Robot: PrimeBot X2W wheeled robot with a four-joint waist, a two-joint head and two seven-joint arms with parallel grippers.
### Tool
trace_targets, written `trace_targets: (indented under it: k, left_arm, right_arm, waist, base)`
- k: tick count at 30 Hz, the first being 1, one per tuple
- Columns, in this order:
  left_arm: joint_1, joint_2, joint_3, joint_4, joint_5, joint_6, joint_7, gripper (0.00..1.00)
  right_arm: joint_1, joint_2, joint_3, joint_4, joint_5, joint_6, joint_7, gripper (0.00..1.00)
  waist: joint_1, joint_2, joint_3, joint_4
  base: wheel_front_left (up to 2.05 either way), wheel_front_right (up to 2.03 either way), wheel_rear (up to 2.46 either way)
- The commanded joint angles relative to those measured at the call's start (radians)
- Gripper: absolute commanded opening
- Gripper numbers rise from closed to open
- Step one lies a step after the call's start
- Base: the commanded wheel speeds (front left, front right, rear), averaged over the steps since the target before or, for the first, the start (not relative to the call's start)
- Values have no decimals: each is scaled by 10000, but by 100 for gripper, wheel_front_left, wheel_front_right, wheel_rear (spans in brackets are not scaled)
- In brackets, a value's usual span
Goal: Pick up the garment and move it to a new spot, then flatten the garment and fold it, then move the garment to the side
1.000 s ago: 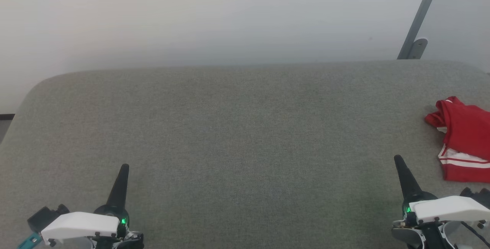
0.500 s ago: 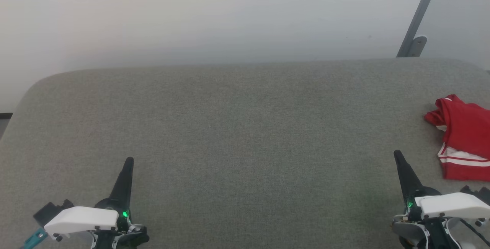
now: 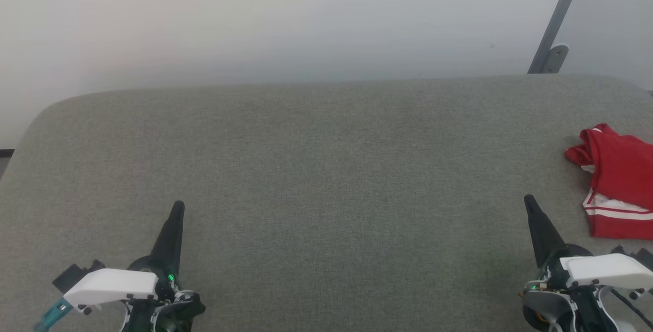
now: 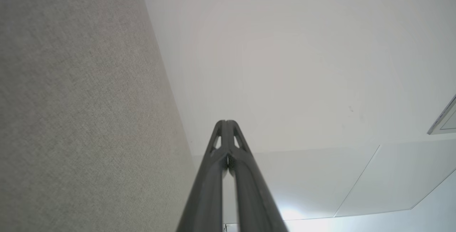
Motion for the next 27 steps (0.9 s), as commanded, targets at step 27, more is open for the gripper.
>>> trace_targets:
  k: [27]
  left_arm:
    - [-253,-95,25,24,-489,-29,180,0]
  right_arm:
    - [-188,41,-35,-40,650,0,180,0]
  waist:
    - [0,0,40,-20]
  base:
    - [0,0,0]
